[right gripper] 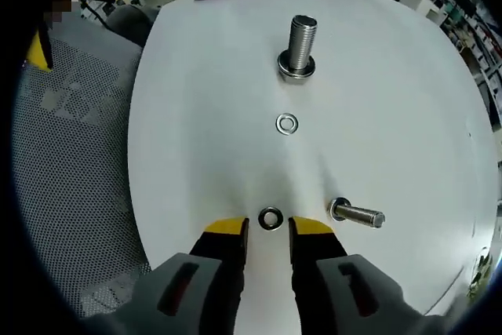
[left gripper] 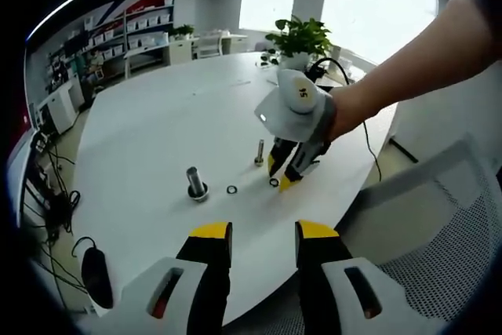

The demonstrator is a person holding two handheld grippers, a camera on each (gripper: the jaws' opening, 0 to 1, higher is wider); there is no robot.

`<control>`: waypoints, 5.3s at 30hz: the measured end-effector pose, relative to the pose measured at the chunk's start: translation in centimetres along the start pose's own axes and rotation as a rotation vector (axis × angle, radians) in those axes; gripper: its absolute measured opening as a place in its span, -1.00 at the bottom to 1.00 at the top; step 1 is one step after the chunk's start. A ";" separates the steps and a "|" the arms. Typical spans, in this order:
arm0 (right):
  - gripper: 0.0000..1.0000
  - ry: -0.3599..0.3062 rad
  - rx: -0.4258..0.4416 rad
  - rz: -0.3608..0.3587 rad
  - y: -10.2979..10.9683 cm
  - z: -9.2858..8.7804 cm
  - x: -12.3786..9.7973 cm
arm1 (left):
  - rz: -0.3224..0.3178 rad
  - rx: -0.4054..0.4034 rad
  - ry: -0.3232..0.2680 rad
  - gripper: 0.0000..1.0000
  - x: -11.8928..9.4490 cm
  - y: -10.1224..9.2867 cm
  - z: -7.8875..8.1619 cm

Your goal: Place the washer onto the threaded stud by aligning its center hole with the stud, sliding it down to the base, and recovering from edge contact or off-axis alignment until the washer reaches the visible bottom stop.

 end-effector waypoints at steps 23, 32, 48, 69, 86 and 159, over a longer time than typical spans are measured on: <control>-0.71 0.162 -0.004 -0.018 0.4 0.6 0.0 | 0.006 0.001 0.001 -0.39 0.1 0.0 0.1; -0.72 0.037 0.059 -0.010 0.0 0.1 0.0 | 0.008 -0.001 0.004 -0.39 0.0 0.2 0.0; -0.73 -0.017 0.090 0.003 -0.4 0.1 0.0 | 0.008 -0.005 0.008 -0.39 0.1 0.2 0.0; -0.73 -0.116 0.118 -0.056 -2.6 -0.5 -4.6 | 0.009 -0.004 0.007 -0.39 0.1 0.3 -0.1; -0.73 -0.151 0.105 -0.132 -5.0 0.5 -6.9 | 0.009 0.003 0.008 -0.39 0.0 0.1 0.0; -0.55 -0.068 0.042 -0.117 -6.8 2.0 -3.4 | -0.010 0.014 0.014 -0.40 0.2 -0.4 -0.1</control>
Point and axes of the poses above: the point that each gripper's makers call its tool centre point, and the gripper's own axes: x roughly forward along the fingers, y roughly to its left, z roughly out of its top, the point moved 4 cm from there along -x, roughly backward along the fingers, and after that the axes turned 5 degrees about y, right-handed, at the moved point
